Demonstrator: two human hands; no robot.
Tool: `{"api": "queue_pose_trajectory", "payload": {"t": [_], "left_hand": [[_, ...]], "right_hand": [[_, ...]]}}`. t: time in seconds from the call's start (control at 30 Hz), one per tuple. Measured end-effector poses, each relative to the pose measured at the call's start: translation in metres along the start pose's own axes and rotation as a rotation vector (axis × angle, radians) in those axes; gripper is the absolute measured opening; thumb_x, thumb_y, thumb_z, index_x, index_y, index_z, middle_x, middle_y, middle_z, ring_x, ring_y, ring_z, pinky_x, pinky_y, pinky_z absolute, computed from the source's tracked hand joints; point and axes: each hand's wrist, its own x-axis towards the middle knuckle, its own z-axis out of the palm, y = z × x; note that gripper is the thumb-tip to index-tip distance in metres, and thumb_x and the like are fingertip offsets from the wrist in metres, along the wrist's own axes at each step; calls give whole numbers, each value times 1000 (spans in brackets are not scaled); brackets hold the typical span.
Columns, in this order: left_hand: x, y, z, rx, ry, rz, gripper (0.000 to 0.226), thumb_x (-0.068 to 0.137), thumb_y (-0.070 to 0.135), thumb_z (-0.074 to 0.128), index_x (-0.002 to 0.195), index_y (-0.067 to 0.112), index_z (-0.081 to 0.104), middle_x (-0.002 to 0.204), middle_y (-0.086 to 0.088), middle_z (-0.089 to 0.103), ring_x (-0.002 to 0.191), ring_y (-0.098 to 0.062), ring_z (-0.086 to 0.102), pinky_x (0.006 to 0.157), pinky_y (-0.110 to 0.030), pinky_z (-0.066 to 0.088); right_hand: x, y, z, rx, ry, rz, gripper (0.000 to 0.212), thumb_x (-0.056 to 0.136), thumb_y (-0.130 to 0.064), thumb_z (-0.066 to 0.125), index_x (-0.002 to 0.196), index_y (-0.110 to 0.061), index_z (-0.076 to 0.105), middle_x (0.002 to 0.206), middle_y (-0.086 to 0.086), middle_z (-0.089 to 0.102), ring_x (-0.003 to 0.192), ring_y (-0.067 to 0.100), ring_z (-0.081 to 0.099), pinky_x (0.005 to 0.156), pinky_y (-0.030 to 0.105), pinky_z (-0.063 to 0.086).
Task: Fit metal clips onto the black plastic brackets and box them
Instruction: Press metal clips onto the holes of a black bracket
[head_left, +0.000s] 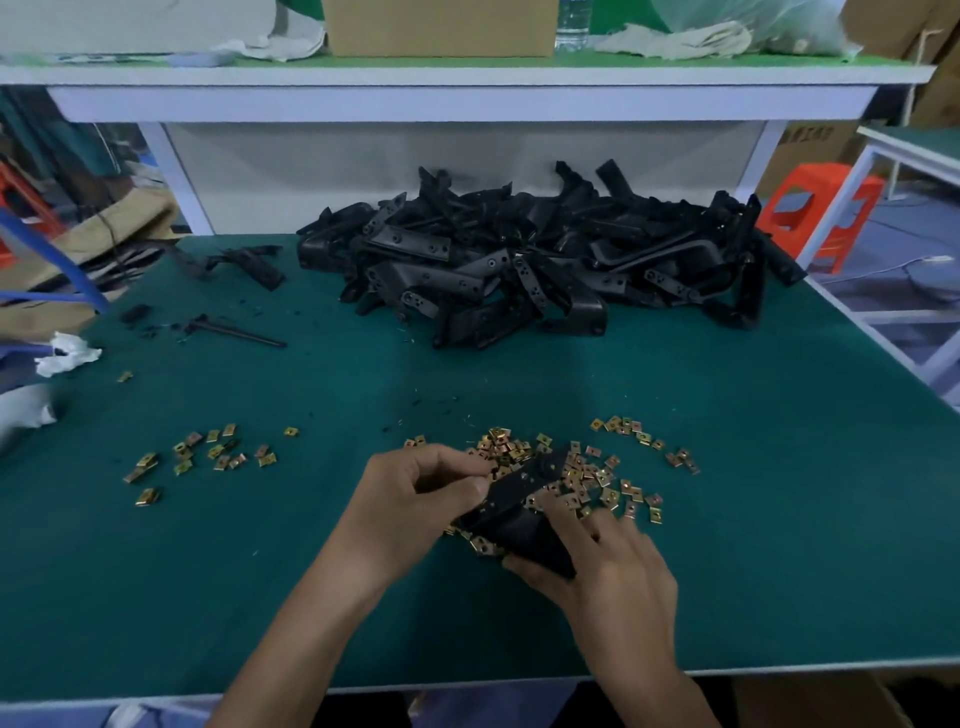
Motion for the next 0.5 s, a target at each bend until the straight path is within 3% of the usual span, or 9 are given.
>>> {"api": "queue_pose_trajectory", "payload": {"t": [0.17,0.23,0.3,0.4,0.5], "left_hand": [[-8,-4,-2,196,-11,42,16,83,23,79,91,37,79,88,15,76,84,2,69,77,-18,52],[-16,-10,2,329,-20,94,34,75,39,79,107,46,71,103,26,70,100,6,64,87,-20,49],[-22,-14,7,440,44,183,43,78,39,81,114,52,62,113,35,60,109,10,56,90,-11,42],[-23,-16,10,524,150,295,36,83,33,82,109,48,63,112,33,58,113,11,51,89,-2,35],[-21,-18,11,568,169,327,31,83,32,81,110,40,68,109,29,60,113,9,49,91,-2,33]], "right_hand": [[-1,-2,0,-28,-11,-5,64,81,-73,43,114,-30,76,72,-1,58,61,23,56,49,30,40],[-1,-2,-1,-14,8,17,65,81,-73,43,114,-28,77,71,-1,59,61,23,58,49,31,43],[-1,-3,-1,-13,10,18,65,81,-72,44,115,-27,77,71,-1,59,61,23,58,48,31,43],[-1,-4,-1,-18,2,10,64,81,-72,45,114,-28,77,72,-1,59,61,23,58,49,31,43],[-1,-3,-1,-13,-4,21,64,80,-72,45,114,-28,77,72,-1,60,62,23,59,49,31,43]]}}
